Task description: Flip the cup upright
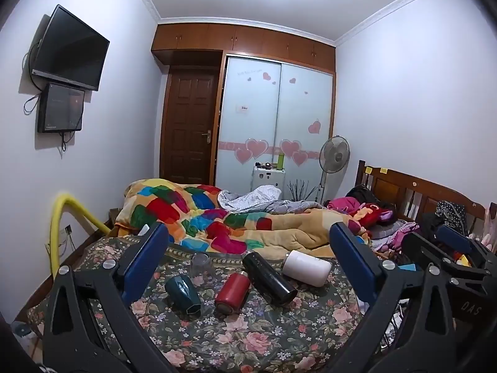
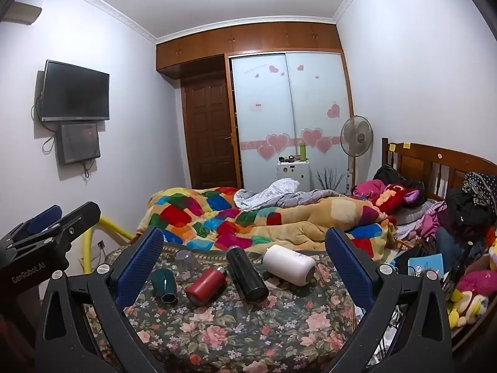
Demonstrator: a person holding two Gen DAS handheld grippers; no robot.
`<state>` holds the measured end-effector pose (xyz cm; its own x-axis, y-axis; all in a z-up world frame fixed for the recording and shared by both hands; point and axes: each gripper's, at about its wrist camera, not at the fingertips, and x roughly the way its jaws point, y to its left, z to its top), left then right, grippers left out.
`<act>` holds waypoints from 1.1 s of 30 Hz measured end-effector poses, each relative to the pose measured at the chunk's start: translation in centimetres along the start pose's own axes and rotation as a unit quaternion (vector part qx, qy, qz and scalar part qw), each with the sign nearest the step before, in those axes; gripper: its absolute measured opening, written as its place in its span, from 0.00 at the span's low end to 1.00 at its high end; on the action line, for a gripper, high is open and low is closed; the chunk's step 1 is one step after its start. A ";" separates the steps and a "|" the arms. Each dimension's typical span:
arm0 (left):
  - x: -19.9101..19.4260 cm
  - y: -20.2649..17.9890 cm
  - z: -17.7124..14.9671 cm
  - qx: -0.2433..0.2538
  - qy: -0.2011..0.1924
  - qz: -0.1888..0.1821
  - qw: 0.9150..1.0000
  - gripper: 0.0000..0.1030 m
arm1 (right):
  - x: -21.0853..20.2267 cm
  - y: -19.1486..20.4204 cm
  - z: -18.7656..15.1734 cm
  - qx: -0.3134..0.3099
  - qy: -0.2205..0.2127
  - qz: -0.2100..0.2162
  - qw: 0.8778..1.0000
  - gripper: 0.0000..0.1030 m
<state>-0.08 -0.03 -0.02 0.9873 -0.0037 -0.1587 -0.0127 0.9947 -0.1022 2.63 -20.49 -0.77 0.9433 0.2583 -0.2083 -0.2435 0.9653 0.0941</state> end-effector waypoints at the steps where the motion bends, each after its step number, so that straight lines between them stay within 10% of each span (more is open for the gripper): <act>1: 0.1 0.1 0.0 -0.010 0.013 0.001 1.000 1.00 | 0.0 0.0 0.0 0.000 0.000 0.000 1.000 1.00; 33: -0.8 -0.3 0.1 0.014 -0.001 0.013 1.000 1.00 | 0.1 0.5 0.3 -0.003 0.000 0.002 1.000 1.00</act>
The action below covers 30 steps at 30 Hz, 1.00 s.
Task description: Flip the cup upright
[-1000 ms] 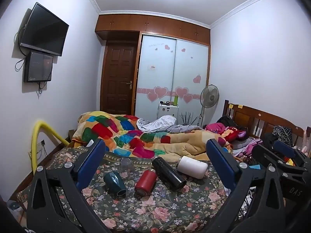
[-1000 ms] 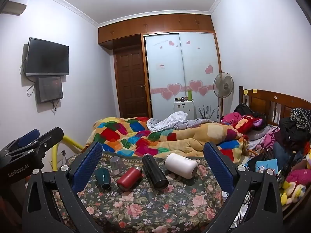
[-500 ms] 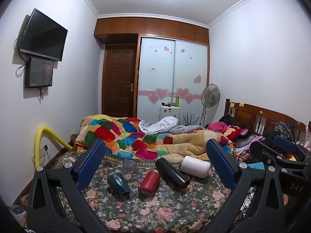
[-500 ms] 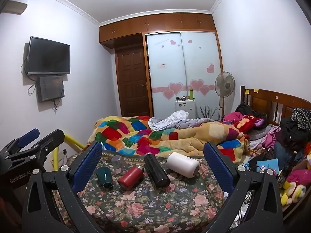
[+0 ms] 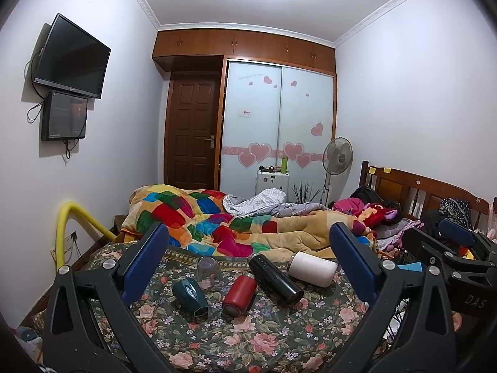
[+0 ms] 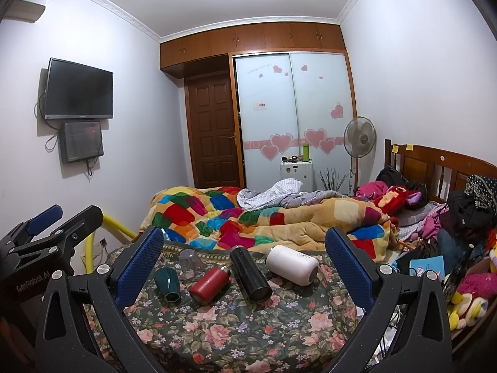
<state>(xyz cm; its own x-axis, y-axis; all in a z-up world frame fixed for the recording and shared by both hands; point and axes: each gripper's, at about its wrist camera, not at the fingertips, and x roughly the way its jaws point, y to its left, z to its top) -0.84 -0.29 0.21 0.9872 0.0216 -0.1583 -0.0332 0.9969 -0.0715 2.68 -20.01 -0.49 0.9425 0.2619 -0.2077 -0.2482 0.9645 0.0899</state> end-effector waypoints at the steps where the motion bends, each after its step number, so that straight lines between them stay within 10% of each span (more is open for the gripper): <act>1: 0.0 0.0 0.0 0.000 0.000 0.001 1.000 1.00 | 0.0 0.0 0.0 0.000 0.000 0.000 1.000 1.00; 30: 0.3 0.1 -0.2 -0.001 -0.003 0.003 1.000 1.00 | -0.3 0.7 0.2 -0.002 -0.002 0.001 1.000 1.00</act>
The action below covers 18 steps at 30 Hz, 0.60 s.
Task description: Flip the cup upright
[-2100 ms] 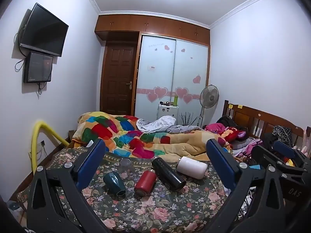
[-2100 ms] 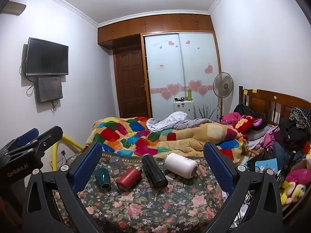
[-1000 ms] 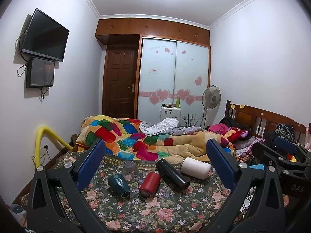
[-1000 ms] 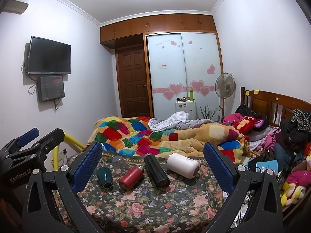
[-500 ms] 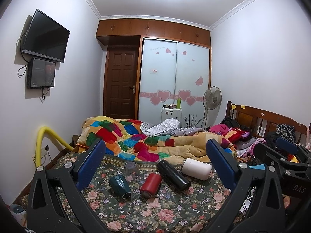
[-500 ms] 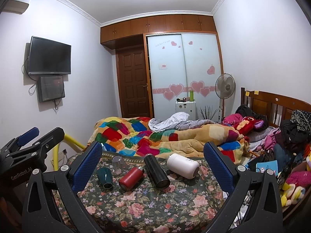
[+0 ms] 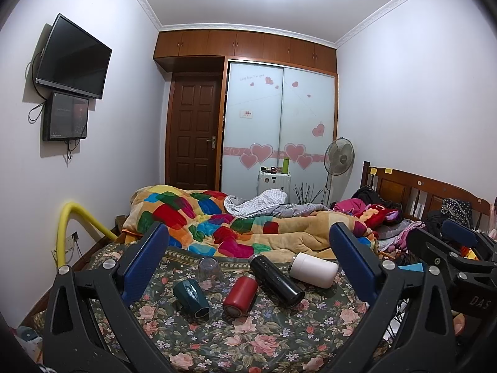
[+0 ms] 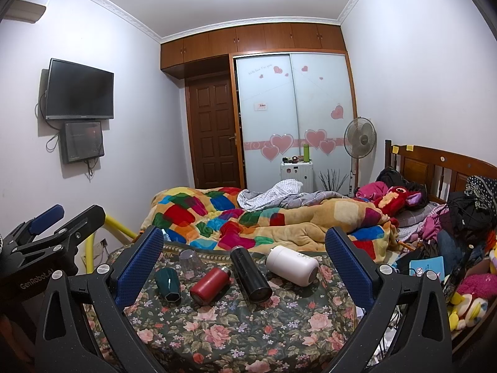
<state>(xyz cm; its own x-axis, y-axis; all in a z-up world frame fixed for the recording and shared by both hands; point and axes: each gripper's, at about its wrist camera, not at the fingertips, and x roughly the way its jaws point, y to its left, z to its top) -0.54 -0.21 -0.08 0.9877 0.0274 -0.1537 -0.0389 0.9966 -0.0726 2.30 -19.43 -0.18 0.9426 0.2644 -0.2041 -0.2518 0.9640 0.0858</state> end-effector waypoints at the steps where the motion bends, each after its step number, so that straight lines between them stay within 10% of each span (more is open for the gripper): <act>1: 0.0 0.0 0.0 0.000 0.000 0.000 1.000 1.00 | 0.0 -0.1 0.0 0.000 0.000 0.000 1.000 1.00; 18: 0.1 0.0 -0.1 0.001 0.000 0.000 1.000 1.00 | -0.1 0.0 0.0 0.001 0.002 0.000 1.000 1.00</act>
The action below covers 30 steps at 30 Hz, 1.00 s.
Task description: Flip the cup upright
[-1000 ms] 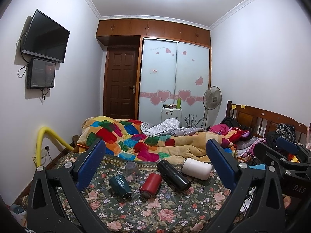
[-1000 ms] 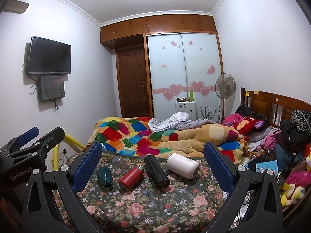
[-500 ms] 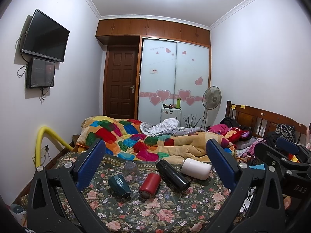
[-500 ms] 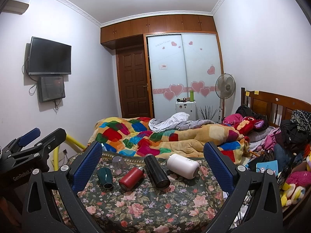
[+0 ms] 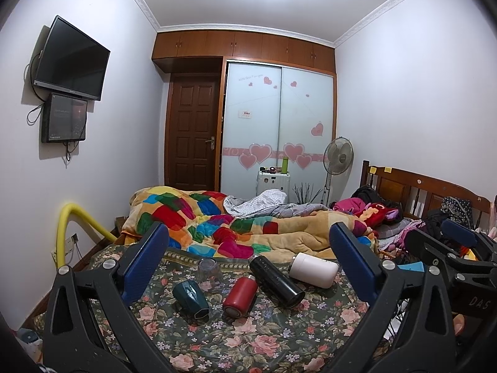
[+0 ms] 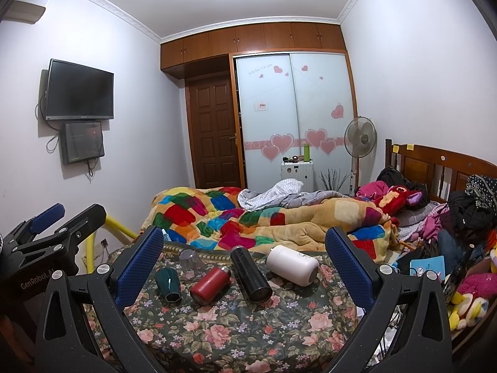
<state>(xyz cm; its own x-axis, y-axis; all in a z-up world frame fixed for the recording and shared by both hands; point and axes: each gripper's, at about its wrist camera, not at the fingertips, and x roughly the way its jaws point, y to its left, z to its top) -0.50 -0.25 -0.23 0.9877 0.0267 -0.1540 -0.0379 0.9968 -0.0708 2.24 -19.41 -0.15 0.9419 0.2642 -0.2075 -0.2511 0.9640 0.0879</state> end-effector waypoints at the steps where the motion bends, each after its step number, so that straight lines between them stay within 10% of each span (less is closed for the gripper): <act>1: 0.1 0.0 0.0 0.001 0.001 0.000 1.000 1.00 | 0.0 0.1 0.0 0.000 0.002 0.000 1.000 1.00; 16: 10.1 2.0 -3.9 0.004 0.116 0.004 0.993 1.00 | 5.8 -1.6 -2.5 0.012 0.057 -0.009 0.998 1.00; 23: 21.5 2.6 -10.6 0.027 0.267 -0.010 0.963 1.00 | 10.9 -3.2 -5.0 0.014 0.126 -0.029 0.991 1.00; 30: 30.2 2.1 -17.2 0.051 0.372 -0.029 0.926 0.79 | 15.5 -5.0 -7.2 0.022 0.187 -0.045 0.981 1.00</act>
<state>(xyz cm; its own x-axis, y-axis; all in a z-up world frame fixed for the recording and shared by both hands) 26.68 1.32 -22.01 0.6088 -0.0493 -0.7918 0.0643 0.9979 -0.0127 16.42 -19.90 -10.85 0.8094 0.1799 -0.5590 -0.1535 0.9836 0.0943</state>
